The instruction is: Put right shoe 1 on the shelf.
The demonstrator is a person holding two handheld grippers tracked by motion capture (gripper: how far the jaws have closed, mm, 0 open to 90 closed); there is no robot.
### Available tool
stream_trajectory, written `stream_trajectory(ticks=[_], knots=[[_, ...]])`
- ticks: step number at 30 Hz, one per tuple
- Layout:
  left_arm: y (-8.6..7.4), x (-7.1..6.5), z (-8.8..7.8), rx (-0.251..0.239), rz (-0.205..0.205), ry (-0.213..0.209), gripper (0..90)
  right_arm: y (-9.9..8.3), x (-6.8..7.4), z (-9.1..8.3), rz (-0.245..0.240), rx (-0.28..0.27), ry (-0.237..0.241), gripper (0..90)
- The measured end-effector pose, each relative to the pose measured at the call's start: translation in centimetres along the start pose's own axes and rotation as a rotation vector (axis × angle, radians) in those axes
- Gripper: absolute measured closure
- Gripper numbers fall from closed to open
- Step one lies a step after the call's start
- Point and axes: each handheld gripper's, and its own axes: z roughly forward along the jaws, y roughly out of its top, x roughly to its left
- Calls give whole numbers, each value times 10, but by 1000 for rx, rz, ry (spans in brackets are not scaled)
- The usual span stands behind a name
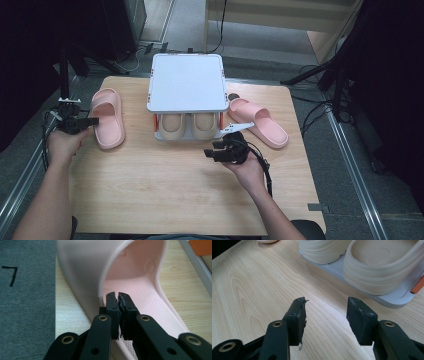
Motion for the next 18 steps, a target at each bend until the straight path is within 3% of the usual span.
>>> stream_trajectory(ticks=[3, 7, 9, 12, 18], knots=[[1, -2, -4, -4, 0, -10, 847, 0, 0, 0, 0, -2, 0, 505], [6, -3, -20, -58, -2, -14, 783, 1, -1, 0, 6, -1, 4, 505], [8, -2, -28, -75, -11, -7, 691, 1, -1, 0, 7, 1, 5, 507], [8, 1, -30, -97, -11, 5, 577, 1, 0, 1, 3, 7, 4, 507], [9, 5, -27, -96, -15, 13, 510, -1, 0, 0, 15, 10, -3, 507]])
